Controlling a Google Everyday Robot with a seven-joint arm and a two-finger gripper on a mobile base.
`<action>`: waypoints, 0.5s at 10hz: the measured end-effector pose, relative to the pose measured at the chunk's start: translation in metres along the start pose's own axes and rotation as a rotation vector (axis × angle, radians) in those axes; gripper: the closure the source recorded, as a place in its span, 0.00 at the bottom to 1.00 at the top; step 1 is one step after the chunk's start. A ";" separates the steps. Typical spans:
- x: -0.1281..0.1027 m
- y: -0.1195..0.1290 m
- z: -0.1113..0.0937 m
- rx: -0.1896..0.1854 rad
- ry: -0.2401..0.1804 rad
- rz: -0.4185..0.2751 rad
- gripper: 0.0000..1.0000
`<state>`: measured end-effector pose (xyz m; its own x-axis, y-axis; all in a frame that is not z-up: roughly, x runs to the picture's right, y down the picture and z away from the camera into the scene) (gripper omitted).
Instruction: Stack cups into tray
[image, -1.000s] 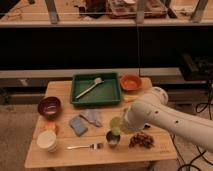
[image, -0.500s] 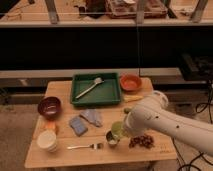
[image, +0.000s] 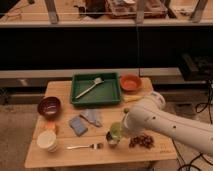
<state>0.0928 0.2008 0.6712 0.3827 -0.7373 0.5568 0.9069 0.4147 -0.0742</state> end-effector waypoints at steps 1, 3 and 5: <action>0.000 -0.001 0.001 0.000 -0.001 -0.004 0.84; 0.000 -0.003 0.003 -0.004 -0.005 -0.009 0.84; 0.008 -0.005 0.001 0.003 0.000 0.002 0.84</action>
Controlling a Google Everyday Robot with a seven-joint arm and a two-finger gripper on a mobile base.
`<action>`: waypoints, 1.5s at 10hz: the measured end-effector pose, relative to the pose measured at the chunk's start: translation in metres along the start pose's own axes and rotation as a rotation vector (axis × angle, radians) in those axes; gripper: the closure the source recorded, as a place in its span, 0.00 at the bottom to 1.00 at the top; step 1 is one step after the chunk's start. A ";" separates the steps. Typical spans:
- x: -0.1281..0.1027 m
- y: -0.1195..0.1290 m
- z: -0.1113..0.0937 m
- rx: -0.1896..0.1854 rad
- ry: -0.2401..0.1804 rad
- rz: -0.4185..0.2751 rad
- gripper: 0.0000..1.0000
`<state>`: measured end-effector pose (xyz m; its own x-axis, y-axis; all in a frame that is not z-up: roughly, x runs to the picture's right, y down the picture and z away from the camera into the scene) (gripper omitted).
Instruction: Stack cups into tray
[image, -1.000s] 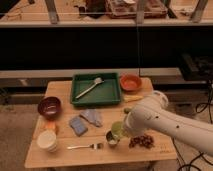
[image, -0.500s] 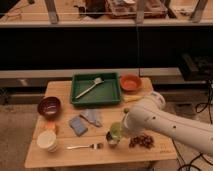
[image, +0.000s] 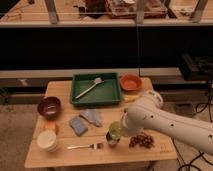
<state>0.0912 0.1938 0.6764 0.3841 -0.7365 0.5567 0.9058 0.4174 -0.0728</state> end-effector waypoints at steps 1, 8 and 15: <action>0.003 -0.001 -0.002 0.005 0.001 0.002 0.84; 0.004 -0.007 -0.007 0.022 -0.057 -0.045 0.84; -0.007 -0.009 0.002 -0.029 -0.062 -0.114 0.50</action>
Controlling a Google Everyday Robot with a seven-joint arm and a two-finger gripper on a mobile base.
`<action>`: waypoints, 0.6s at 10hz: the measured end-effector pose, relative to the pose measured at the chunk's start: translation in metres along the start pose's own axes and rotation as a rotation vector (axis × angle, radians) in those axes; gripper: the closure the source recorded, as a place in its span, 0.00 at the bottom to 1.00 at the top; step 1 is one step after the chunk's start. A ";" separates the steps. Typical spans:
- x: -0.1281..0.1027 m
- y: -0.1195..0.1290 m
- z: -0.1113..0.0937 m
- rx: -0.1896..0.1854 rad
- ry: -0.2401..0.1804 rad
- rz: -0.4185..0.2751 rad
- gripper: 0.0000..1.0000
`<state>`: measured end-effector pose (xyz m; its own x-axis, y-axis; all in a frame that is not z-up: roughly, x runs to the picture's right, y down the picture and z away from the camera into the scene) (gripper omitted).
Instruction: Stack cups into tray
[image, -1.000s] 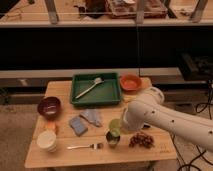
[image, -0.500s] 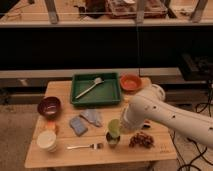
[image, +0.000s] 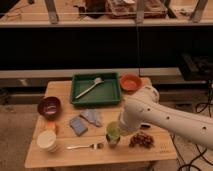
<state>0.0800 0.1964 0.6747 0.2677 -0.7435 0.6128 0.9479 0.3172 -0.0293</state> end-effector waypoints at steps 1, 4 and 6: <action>-0.001 -0.001 0.002 -0.002 -0.001 -0.001 0.40; -0.002 -0.002 0.003 -0.003 -0.005 -0.003 0.20; -0.003 -0.002 0.003 0.003 -0.004 -0.001 0.20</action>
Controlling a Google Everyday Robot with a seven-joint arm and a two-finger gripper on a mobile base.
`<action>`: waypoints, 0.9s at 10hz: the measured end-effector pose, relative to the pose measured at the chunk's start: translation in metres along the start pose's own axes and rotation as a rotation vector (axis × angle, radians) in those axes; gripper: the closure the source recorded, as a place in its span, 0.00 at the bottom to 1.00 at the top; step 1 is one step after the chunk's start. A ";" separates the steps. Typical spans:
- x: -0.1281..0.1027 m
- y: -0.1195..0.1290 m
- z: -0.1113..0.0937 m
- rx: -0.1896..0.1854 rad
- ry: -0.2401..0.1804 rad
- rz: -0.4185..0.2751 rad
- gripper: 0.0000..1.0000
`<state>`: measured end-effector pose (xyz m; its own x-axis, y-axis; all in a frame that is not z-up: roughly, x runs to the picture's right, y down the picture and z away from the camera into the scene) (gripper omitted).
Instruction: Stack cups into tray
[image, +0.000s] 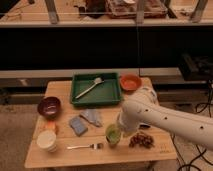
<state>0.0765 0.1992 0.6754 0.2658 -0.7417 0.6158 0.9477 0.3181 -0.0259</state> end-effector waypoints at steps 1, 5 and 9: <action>-0.001 -0.001 0.000 0.006 0.005 -0.003 0.20; -0.004 -0.005 0.000 0.024 0.028 -0.004 0.20; -0.002 -0.002 0.014 -0.002 0.045 0.029 0.31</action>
<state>0.0719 0.2083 0.6847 0.3009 -0.7582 0.5784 0.9398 0.3386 -0.0450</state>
